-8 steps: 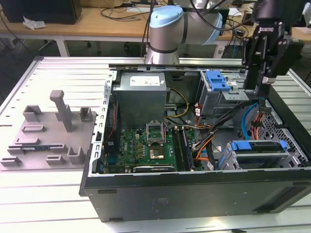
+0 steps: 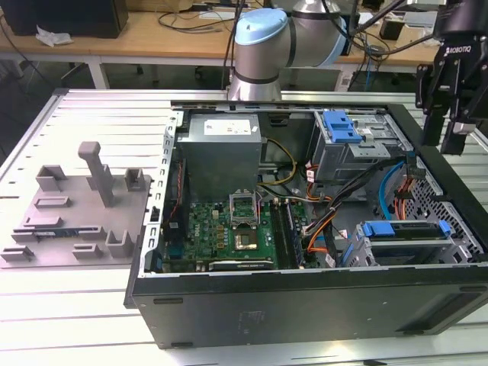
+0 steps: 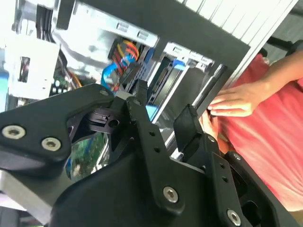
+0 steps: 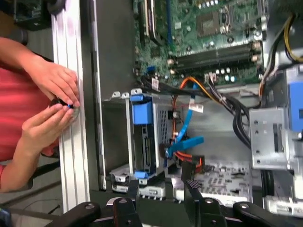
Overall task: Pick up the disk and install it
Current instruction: 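Insert the first disk wire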
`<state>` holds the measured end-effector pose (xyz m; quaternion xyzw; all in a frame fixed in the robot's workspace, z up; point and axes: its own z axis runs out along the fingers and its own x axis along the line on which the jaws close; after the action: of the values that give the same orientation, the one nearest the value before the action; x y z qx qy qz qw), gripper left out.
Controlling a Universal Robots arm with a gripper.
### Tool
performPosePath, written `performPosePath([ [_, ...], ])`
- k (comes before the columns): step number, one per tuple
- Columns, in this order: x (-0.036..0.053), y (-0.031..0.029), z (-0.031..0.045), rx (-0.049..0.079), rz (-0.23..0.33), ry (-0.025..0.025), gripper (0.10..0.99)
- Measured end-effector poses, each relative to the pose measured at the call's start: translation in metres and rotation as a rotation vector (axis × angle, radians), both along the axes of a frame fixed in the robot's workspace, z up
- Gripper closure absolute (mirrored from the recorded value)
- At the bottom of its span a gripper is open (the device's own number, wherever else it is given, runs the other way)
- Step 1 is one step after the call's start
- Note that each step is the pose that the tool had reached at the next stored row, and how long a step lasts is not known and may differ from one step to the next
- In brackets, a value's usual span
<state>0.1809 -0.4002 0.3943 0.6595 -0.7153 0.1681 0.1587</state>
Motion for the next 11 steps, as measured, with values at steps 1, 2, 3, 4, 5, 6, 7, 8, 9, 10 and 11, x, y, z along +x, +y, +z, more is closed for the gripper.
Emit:
performPosePath([
  [1, 0.0, 0.0002, 0.0, 0.0, -0.006, -0.0155, 0.584],
  [2, 0.0, 0.0002, -0.0001, 0.0, -0.015, -0.0163, 0.584],
  [3, 0.0, 0.0002, -0.0006, 0.0, -0.027, -0.0163, 0.584],
  [4, 0.0, 0.0002, -0.0015, 0.0, -0.044, -0.0163, 0.584],
  [5, 0.0, 0.0002, -0.0023, 0.0, -0.056, -0.0164, 0.584],
  [6, 0.0, 0.0002, -0.0043, -0.001, -0.078, -0.0164, 0.584],
  [7, 0.0002, 0.0005, -0.0064, -0.001, -0.091, -0.0163, 0.584],
  [8, 0.0004, 0.0011, -0.0077, -0.002, -0.095, -0.0164, 0.584],
  [9, 0.0009, 0.0026, -0.009, -0.003, -0.097, -0.0165, 0.584],
  [10, 0.0016, 0.0055, -0.0114, -0.006, -0.097, -0.0163, 0.584],
  [11, 0.0018, 0.0073, -0.0127, -0.008, -0.098, -0.016, 0.584],
])
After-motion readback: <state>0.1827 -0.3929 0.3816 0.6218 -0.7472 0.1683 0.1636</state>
